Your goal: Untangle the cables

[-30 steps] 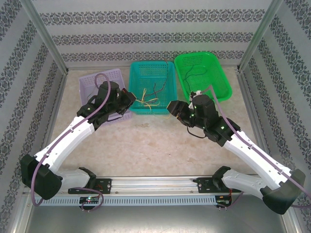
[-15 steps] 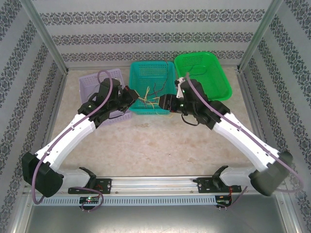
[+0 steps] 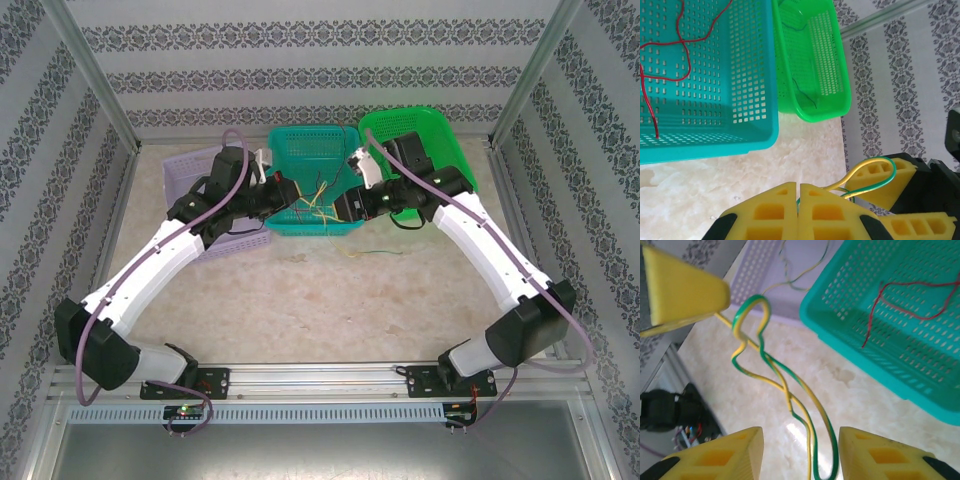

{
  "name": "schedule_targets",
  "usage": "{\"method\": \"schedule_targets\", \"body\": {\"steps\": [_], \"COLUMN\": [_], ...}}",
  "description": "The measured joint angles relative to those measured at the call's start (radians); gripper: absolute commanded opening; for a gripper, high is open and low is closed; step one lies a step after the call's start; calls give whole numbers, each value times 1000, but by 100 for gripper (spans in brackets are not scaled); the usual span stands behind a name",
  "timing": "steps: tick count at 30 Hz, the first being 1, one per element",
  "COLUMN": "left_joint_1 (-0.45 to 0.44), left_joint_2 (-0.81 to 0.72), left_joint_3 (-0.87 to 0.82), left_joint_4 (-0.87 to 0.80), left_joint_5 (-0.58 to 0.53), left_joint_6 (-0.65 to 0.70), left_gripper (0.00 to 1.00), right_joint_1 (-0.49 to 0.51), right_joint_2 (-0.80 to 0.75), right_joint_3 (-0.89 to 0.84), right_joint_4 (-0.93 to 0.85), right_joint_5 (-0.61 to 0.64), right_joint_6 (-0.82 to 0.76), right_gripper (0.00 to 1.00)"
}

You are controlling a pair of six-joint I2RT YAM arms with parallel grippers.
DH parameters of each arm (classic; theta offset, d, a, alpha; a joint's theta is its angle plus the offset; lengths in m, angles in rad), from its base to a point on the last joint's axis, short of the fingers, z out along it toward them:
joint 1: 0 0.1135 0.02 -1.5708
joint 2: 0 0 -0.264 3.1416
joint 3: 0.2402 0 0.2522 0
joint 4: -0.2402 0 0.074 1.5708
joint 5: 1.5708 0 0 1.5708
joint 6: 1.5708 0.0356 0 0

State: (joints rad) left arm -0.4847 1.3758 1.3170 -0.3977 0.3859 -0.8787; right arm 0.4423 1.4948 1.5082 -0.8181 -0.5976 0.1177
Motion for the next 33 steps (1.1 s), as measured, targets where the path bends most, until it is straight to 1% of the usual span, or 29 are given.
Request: {"method": "schedule_targets", "body": {"steps": [2, 5, 7, 11, 15, 17, 20, 22, 23, 24, 26, 27, 28, 29, 31, 33], "left_joint_1": [0, 0, 0, 0, 0, 0, 0, 0, 0, 0, 0, -1, -1, 0, -1, -2], "left_joint_2": [8, 17, 18, 18, 18, 19, 22, 24, 24, 24, 24, 24, 24, 24, 24, 24], "left_joint_3": [0, 0, 0, 2, 5, 11, 21, 26, 28, 30, 35, 42, 53, 69, 109, 152], "left_joint_4": [-1, -2, -2, -3, -3, -5, -6, -6, -6, -6, -13, -24, -39, -57, -96, -129], "left_joint_5": [11, 27, 32, 34, 41, 44, 49, 52, 52, 52, 51, 45, 35, 22, -1, -20], "left_joint_6": [12, 22, 27, 35, 38, 39, 40, 42, 42, 42, 46, 49, 48, 50, 60, 72], "left_gripper": [0, 0, 0, 0, 0, 0, 0, 0, 0, 7, 35, 44, 50, 53, 54, 54], "right_joint_1": [0, 0, 0, 0, 0, 0, 0, 0, 0, 0, 0, 1, 5, 11, 20, 27], "right_joint_2": [12, 14, 16, 25, 34, 39, 43, 43, 43, 43, 41, 39, 36, 32, 24, 15], "right_joint_3": [-2, -13, -13, -16, -25, -27, -29, -31, -33, -36, -45, -48, -55, -61, -64, -64], "right_joint_4": [-11, -21, -25, -28, -32, -39, -42, -41, -39, -37, -25, -21, -17, -17, -20, -20], "right_joint_5": [-22, -42, -50, -58, -58, -58, -50, -44, -39, -34, -16, 2, 26, 57, 113, 156], "right_joint_6": [-14, -25, -34, -43, -50, -56, -65, -66, -63, -61, -66, -65, -65, -67, -72, -73], "right_gripper": [43, 36, 32, 33, 36, 35, 23, 8, 2, 0, 0, 0, 0, 0, 0, 0]}}
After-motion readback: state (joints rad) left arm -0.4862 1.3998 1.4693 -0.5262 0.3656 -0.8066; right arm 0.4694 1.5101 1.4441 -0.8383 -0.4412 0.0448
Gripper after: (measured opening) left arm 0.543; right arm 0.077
